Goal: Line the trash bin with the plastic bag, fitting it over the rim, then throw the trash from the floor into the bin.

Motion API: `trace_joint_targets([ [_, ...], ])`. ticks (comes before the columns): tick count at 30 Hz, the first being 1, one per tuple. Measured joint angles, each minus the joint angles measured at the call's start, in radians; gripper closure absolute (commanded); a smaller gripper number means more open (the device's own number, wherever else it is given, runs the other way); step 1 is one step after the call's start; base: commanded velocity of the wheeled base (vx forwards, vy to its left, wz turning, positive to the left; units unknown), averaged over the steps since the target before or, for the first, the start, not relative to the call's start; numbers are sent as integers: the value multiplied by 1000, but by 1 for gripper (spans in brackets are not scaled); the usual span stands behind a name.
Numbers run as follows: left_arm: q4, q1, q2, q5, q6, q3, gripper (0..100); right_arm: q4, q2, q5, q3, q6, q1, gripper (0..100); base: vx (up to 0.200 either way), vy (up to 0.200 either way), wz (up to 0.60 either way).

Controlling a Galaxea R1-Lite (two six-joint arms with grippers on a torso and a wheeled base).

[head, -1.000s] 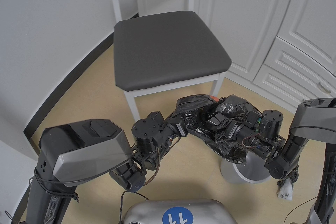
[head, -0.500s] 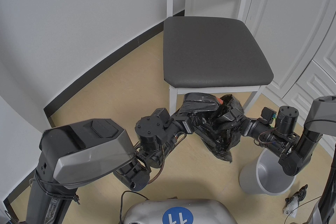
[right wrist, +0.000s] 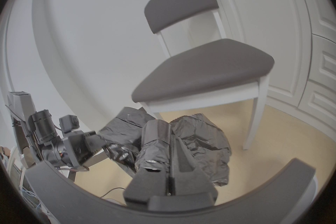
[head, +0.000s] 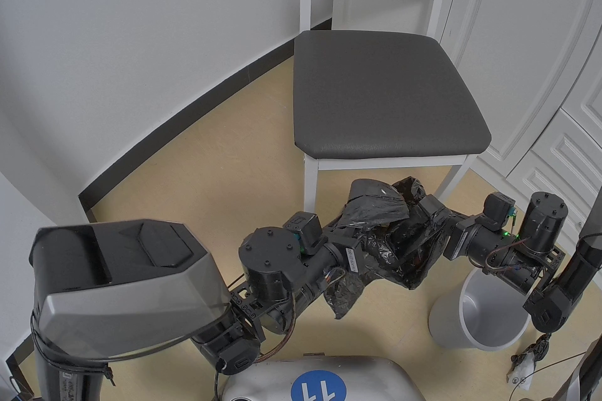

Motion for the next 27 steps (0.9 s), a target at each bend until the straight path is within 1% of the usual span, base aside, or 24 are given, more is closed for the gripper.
trace_joint_targets([
  [7,-1,-11,-87,2,0,101,100,0,-120,-46,-3,-4,61,100,0,0,0],
  [10,-1,-14,-130,2,0,144,100,0,-174,-51,4,-41,80,100,0,0,0],
  [12,-1,-16,-153,2,-1,164,100,0,-200,-53,6,-88,82,100,0,0,0],
  [15,-1,-21,-184,3,-1,191,100,0,-227,-56,12,-171,61,100,0,0,0],
  [21,-1,-40,-239,4,-2,245,100,13,-248,-63,31,-365,-36,100,0,0,0],
  [24,-1,-50,-263,4,-2,266,100,12,-257,-57,63,-399,-70,100,0,0,0],
  [27,-1,-64,-284,4,-2,279,100,3,-268,-15,104,-409,-91,100,0,0,0],
])
